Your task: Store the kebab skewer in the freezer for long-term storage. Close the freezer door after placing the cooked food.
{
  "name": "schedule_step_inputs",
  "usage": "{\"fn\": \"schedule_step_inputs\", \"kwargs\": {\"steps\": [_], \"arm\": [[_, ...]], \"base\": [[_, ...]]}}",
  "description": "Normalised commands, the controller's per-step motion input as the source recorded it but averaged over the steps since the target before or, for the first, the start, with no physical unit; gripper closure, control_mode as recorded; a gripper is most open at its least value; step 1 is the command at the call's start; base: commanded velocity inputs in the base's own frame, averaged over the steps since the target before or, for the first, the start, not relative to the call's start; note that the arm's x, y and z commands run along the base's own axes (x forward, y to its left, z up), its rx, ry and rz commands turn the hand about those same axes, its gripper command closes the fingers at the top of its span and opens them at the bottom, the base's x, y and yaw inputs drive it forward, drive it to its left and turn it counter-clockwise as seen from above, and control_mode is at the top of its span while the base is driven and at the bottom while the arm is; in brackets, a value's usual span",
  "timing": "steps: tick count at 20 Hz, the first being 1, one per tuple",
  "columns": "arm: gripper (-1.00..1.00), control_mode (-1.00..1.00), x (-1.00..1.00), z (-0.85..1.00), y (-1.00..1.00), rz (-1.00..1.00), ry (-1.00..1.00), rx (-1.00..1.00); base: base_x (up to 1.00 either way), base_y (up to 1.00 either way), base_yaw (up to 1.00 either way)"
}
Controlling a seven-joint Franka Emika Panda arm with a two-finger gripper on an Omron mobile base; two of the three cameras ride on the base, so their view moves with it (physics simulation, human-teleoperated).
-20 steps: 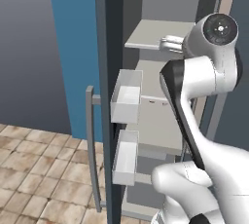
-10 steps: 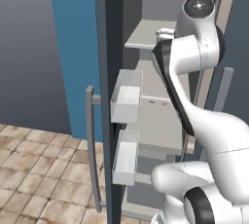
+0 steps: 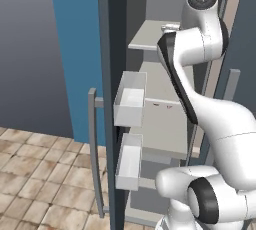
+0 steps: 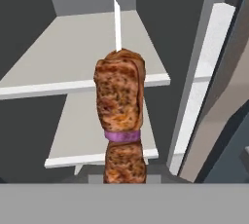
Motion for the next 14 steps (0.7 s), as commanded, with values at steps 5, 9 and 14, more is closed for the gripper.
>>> {"fn": "schedule_step_inputs", "kwargs": {"steps": [5,9,14], "arm": [[1.0,-1.0,0.38,-0.1,-0.14,0.0,0.0,0.0],[1.0,-1.0,0.32,-0.14,-0.19,0.0,-0.02,0.0],[1.0,-1.0,0.3,-0.03,-0.13,0.0,-0.02,-0.01]], "base": [[0.0,0.0,0.0],[0.0,0.0,0.0],[0.0,0.0,0.0]]}}
